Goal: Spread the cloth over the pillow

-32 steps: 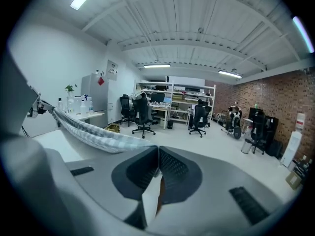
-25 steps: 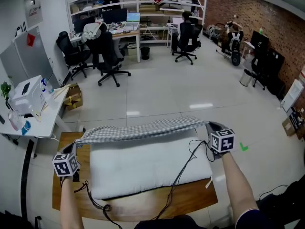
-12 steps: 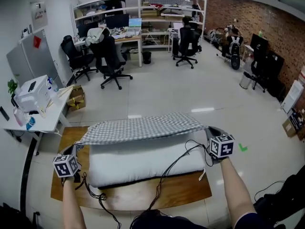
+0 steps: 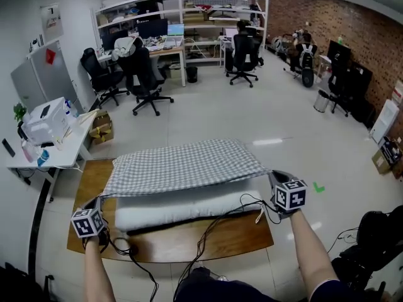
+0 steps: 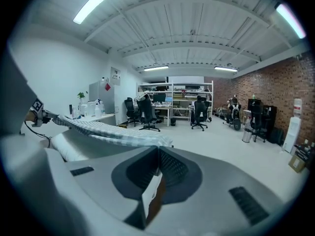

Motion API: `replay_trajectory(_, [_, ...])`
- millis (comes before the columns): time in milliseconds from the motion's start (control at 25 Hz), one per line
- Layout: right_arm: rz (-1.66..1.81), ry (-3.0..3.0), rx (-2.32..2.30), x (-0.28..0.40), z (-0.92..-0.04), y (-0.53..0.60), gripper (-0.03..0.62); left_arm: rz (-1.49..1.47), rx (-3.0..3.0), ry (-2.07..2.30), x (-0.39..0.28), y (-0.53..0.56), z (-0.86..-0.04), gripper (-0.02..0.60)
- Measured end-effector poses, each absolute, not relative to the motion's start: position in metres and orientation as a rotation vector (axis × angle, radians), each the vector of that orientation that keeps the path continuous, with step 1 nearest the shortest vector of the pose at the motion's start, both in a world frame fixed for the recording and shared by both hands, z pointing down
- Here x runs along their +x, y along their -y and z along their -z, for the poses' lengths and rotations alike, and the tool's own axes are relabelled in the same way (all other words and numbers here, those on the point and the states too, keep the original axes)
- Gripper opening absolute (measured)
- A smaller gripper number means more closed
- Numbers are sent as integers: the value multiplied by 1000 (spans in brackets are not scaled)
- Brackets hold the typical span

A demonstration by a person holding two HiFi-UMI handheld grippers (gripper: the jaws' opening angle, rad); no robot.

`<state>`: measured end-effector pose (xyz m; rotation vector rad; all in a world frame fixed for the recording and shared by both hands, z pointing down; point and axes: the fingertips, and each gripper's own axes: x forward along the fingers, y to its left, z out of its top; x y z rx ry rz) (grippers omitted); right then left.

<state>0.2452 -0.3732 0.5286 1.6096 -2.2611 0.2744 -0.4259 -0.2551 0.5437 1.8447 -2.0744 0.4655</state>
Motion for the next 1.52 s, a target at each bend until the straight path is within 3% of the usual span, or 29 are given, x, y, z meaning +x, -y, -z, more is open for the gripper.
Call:
replay_trajectory(1000, [-469, 2081, 1511, 261, -643, 325, 25, -488, 1636, 1931, -407, 184, -652, 5])
replay_trajectory(1240, [-508, 2112, 1554, 266, -643, 312, 38, -462, 1660, 1895, -396, 163, -647, 33])
replay_trajectory(1520, [-446, 2189, 1743, 280, -586, 284, 38, -322, 1914, 1948, -349, 171, -561, 37])
